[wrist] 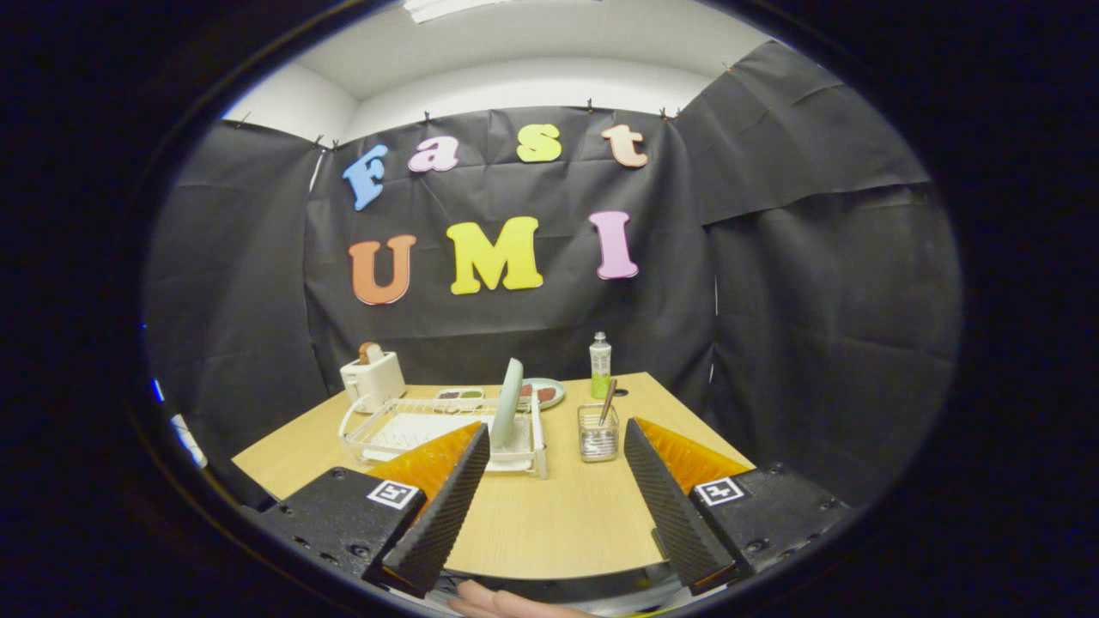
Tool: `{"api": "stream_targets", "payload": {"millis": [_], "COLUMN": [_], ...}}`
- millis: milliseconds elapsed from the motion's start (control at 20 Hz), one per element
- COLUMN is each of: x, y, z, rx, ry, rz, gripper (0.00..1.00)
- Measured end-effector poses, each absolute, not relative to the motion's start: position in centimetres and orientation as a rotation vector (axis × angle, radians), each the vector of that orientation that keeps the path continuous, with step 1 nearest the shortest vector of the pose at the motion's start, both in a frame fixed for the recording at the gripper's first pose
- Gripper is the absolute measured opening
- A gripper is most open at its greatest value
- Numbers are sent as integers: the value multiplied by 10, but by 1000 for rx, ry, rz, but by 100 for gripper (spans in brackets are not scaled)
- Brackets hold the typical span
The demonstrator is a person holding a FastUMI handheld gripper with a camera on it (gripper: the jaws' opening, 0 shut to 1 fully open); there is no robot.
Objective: Take the plate from the dish rack, then take the spoon from the basket and place it into the plate.
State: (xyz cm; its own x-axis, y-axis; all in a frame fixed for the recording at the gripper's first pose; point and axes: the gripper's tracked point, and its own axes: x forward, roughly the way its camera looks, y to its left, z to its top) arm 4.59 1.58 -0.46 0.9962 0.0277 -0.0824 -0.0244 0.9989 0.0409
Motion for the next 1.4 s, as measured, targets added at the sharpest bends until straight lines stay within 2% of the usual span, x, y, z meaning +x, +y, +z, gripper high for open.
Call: {"api": "stream_targets", "payload": {"millis": [300,500,650,950,1200,1400], "x": [138,207,254,339,371,389], "y": [42,58,78,93,108,94], "z": [58,72,70,55,12,3], "rx": [-11,-109,-129,-120,-161,-253], "ry": [56,140,266,490,815,979], "rz": [39,21,45,4,-10,-154], "gripper": [100,100,100,100,100,100]}}
